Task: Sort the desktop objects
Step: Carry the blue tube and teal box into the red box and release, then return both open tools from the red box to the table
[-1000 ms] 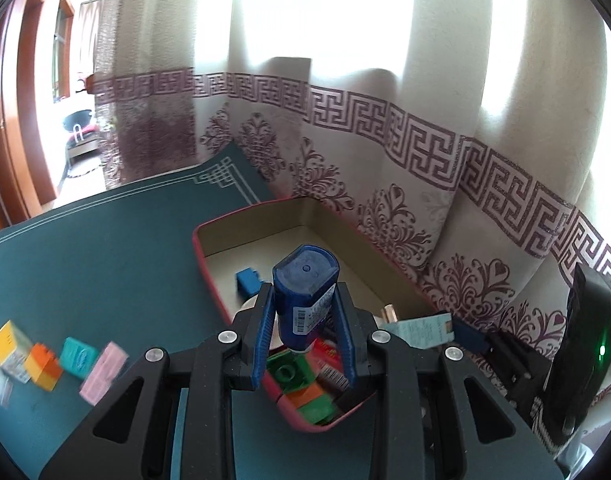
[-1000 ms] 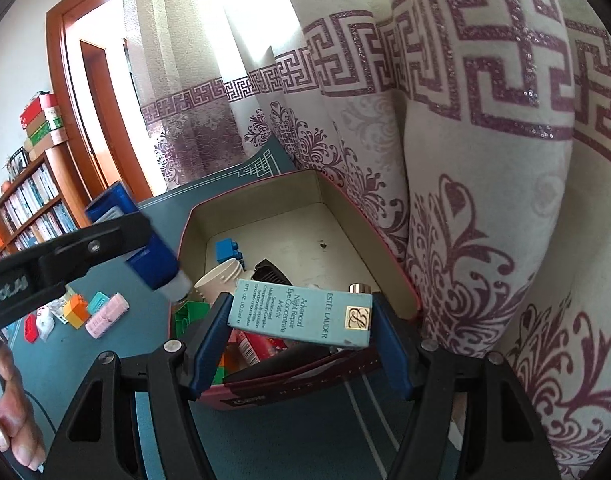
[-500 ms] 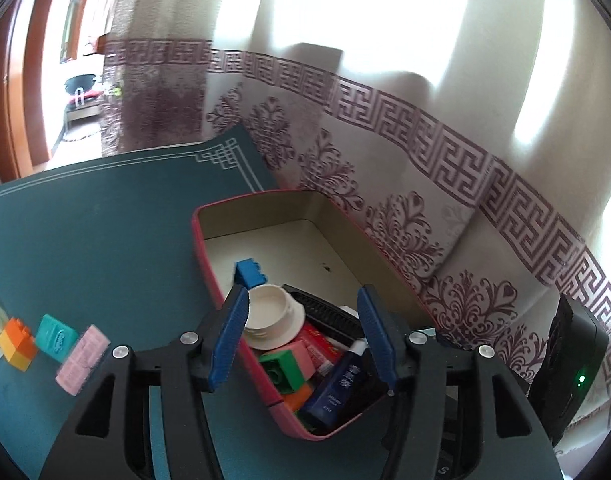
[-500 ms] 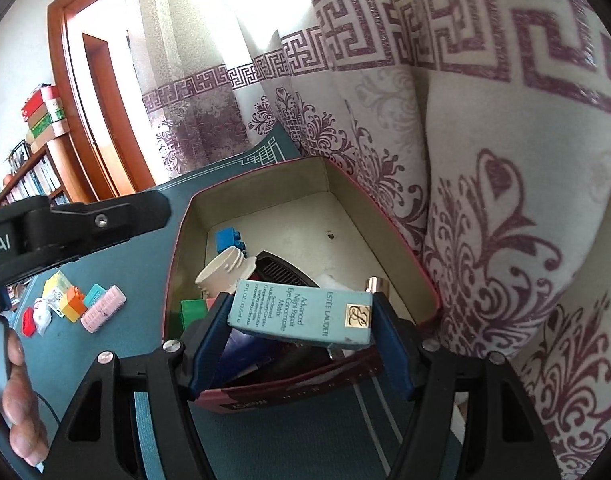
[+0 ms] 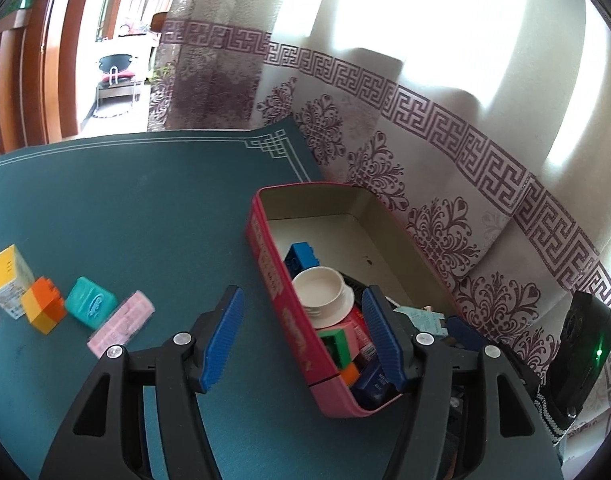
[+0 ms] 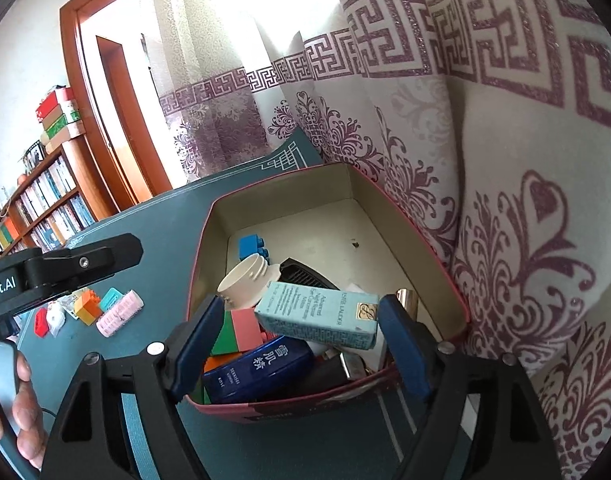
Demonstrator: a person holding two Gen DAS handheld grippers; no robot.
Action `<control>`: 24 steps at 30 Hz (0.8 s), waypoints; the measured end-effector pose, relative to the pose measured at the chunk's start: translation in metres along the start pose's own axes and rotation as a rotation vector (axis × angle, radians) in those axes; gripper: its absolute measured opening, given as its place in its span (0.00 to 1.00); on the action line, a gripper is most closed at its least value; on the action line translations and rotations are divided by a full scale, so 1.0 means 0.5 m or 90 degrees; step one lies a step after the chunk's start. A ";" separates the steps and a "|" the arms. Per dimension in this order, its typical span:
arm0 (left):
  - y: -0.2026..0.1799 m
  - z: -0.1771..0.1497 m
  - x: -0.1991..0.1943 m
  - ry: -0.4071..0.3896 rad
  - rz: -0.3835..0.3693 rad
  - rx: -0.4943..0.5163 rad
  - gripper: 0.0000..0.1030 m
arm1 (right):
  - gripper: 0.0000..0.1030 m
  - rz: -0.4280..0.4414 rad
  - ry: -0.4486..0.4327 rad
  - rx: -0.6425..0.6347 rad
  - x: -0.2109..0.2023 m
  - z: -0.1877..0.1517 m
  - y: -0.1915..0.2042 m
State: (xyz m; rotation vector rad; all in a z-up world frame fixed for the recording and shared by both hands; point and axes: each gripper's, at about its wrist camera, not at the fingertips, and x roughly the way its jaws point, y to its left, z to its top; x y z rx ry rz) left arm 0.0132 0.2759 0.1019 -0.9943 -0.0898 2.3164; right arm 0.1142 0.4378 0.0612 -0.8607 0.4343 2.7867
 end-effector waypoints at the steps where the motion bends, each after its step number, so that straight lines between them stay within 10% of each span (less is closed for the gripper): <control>1: 0.005 -0.002 -0.002 0.000 0.006 -0.002 0.63 | 0.80 0.001 0.000 0.000 0.000 0.000 0.001; 24: 0.135 -0.040 -0.036 -0.001 0.061 -0.097 0.63 | 0.80 0.068 0.012 -0.049 -0.010 -0.023 0.070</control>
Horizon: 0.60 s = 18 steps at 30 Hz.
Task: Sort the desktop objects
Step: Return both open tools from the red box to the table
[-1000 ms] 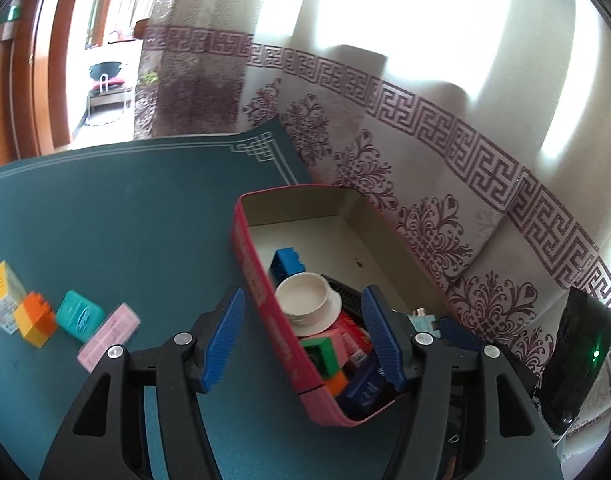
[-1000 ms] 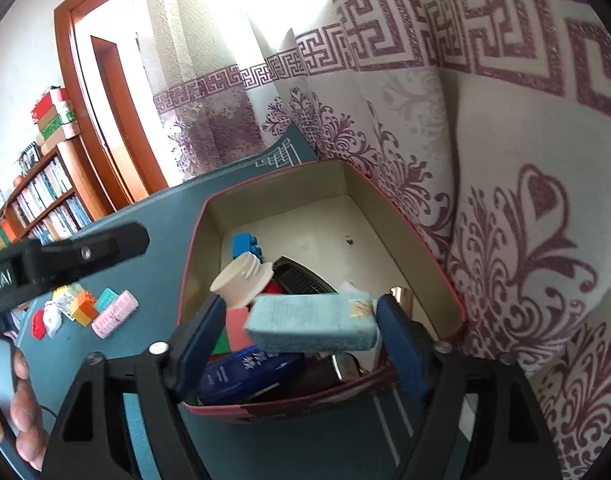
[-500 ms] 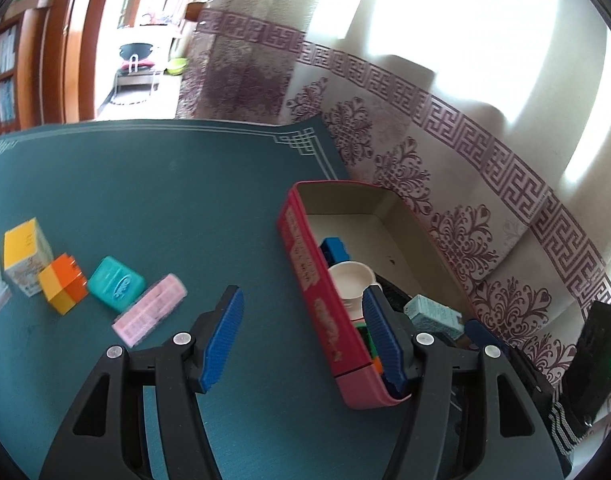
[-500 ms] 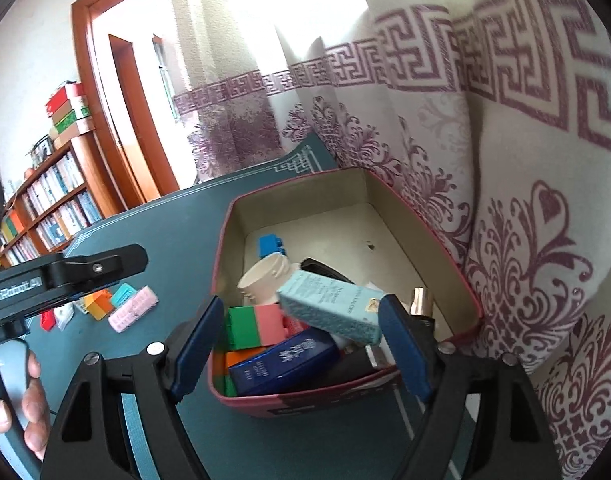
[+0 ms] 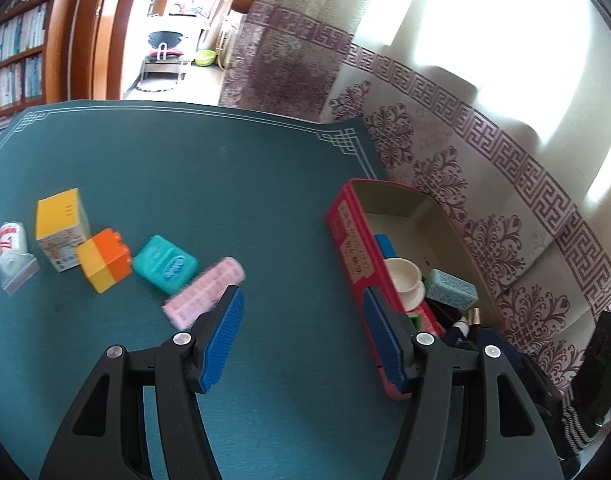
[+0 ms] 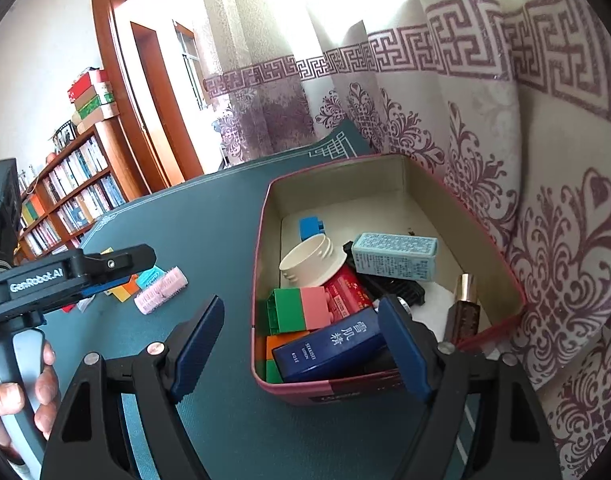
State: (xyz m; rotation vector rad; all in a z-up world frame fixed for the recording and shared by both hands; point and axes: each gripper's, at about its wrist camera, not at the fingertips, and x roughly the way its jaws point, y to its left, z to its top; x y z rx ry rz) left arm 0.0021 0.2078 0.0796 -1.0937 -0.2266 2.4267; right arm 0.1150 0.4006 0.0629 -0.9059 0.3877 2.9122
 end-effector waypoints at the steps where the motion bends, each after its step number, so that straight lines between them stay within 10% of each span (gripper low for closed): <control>1: 0.003 -0.001 -0.001 -0.001 0.004 0.000 0.63 | 0.80 0.001 0.000 -0.004 -0.001 -0.002 0.004; 18: 0.141 -0.003 -0.047 -0.024 0.074 -0.046 0.63 | 0.80 0.042 0.025 -0.055 0.013 -0.004 0.119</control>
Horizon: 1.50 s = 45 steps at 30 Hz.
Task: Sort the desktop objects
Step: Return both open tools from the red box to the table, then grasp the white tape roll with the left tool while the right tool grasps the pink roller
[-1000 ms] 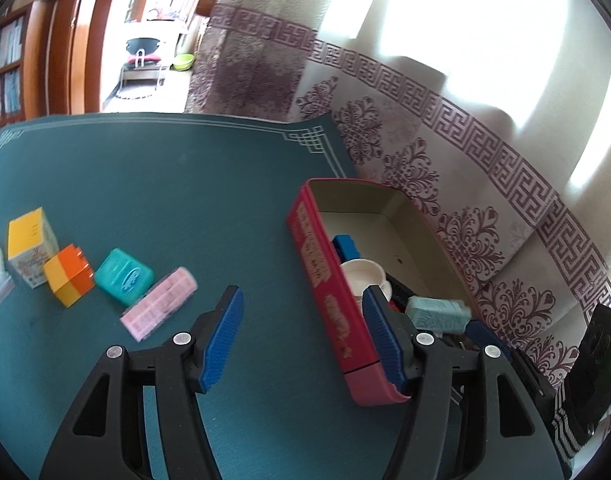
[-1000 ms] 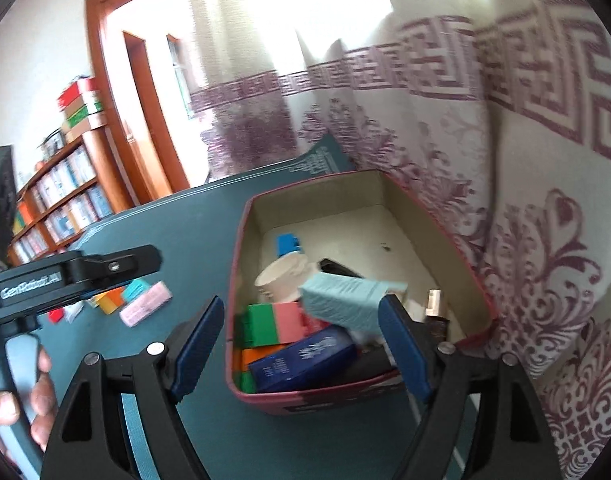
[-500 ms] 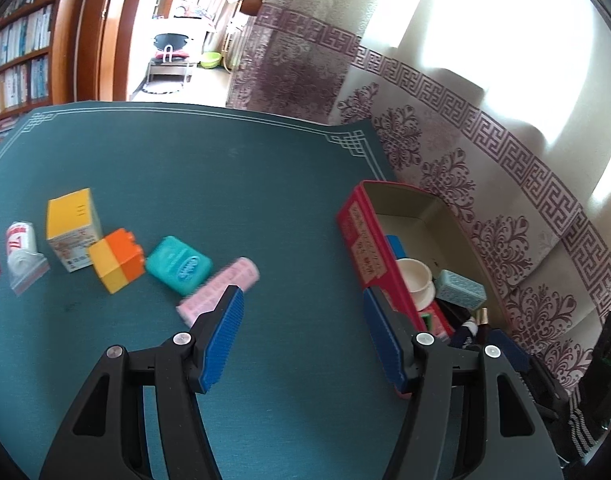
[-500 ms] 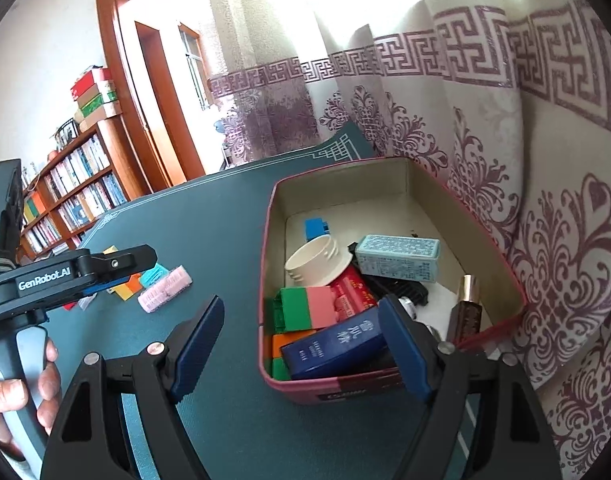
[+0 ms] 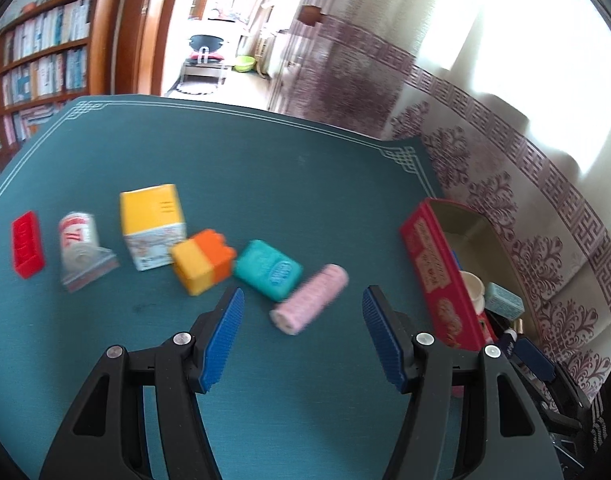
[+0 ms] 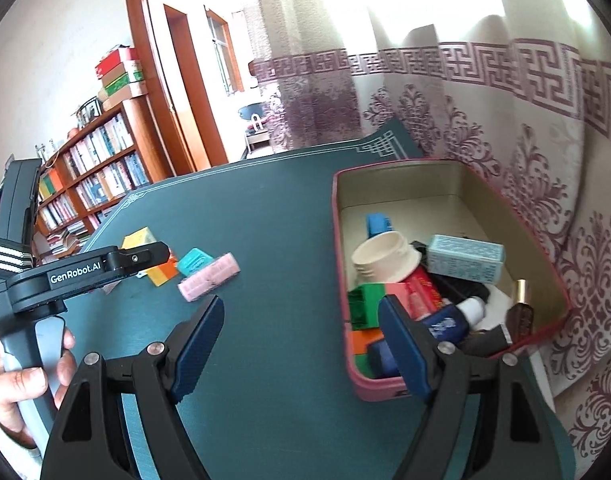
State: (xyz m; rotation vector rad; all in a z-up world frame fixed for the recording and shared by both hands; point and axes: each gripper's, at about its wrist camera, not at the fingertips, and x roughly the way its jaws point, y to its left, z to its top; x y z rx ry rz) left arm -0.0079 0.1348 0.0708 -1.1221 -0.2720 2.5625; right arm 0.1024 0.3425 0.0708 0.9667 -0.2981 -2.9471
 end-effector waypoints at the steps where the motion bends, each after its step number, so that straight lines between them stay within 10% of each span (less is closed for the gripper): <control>1: 0.012 0.002 -0.001 -0.002 0.006 -0.007 0.63 | 0.80 0.002 0.001 -0.004 0.003 0.001 0.008; 25: 0.289 0.086 0.050 0.006 0.175 -0.141 0.63 | 0.80 0.047 0.069 -0.070 0.079 -0.020 0.138; 35: 0.308 0.078 0.114 0.008 0.226 -0.096 0.63 | 0.80 0.046 0.097 -0.069 0.115 -0.028 0.148; 38: 0.303 0.073 0.112 -0.003 0.248 -0.074 0.44 | 0.80 0.045 0.106 -0.069 0.124 -0.028 0.153; 45: 0.300 0.060 0.062 -0.033 0.215 -0.089 0.40 | 0.80 0.050 0.125 -0.066 0.154 -0.013 0.170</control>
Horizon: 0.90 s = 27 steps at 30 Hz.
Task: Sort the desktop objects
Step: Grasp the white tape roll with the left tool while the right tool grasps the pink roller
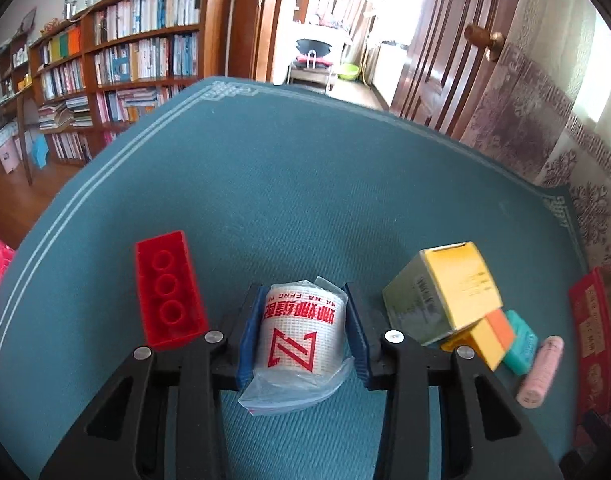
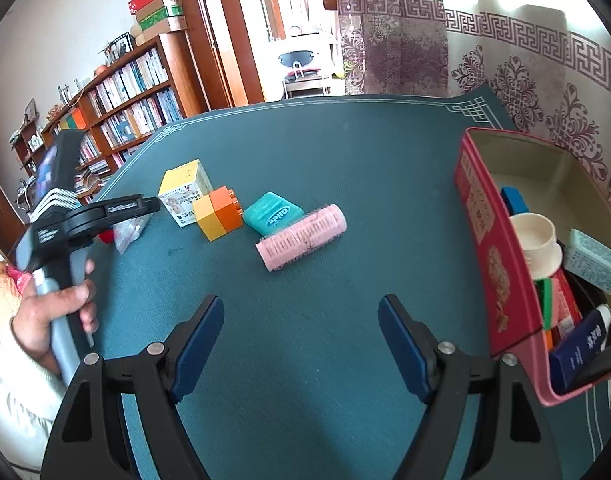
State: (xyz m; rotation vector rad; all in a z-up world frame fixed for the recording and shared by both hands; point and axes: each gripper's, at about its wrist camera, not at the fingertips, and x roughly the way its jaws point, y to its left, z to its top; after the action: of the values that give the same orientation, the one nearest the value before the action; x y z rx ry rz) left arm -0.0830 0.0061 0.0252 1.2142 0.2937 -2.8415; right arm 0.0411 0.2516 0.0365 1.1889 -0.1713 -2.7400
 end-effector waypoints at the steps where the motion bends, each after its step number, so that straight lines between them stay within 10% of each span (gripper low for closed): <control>1: 0.002 -0.001 -0.012 -0.011 -0.003 -0.004 0.40 | 0.80 0.001 0.005 0.003 0.008 0.006 0.001; 9: -0.009 -0.001 -0.067 -0.074 -0.026 -0.009 0.40 | 0.79 -0.009 0.038 0.041 0.088 0.053 0.001; 27: -0.020 -0.020 -0.074 -0.059 -0.058 -0.014 0.40 | 0.42 -0.023 0.060 0.048 0.121 0.055 0.001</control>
State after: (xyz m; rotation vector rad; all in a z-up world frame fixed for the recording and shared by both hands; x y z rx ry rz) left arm -0.0511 0.0161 0.0466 1.0890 0.3852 -2.9518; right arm -0.0197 0.2416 0.0118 1.3510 -0.2460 -2.7224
